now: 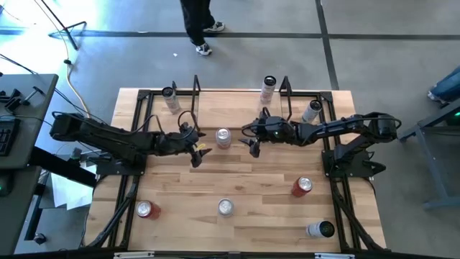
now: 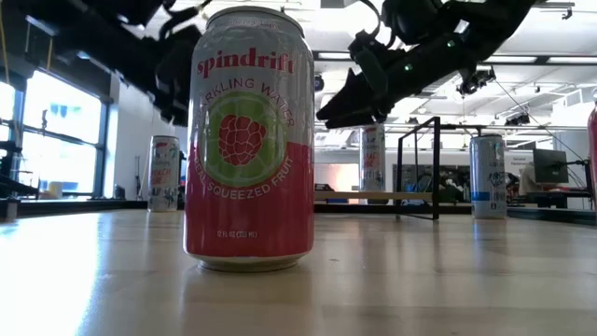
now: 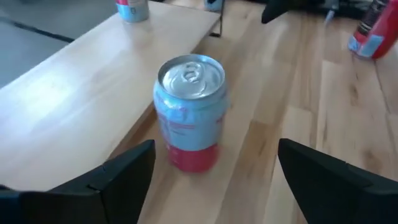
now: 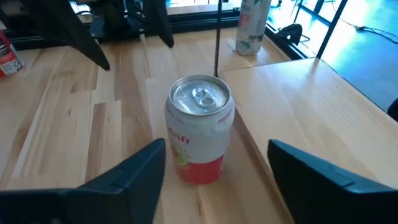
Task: Place canned beverage on shelf
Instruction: Put the top pink and white soda can on the shelf
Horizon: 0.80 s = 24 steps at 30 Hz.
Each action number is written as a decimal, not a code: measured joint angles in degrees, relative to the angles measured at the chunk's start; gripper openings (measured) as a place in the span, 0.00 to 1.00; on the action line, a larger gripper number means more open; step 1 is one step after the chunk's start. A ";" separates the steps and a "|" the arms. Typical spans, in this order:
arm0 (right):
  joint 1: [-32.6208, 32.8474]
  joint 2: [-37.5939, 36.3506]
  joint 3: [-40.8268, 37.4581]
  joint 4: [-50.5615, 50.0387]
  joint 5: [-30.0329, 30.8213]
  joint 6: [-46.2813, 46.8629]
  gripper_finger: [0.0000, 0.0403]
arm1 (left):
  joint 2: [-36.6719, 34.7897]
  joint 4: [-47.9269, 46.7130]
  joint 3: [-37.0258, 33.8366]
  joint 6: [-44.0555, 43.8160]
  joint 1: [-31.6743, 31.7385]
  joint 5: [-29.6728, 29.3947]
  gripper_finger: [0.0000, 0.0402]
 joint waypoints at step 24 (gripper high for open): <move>-8.67 11.98 8.46 4.93 -19.50 -7.11 0.73 | 6.99 25.27 -10.54 -1.64 11.01 5.35 0.69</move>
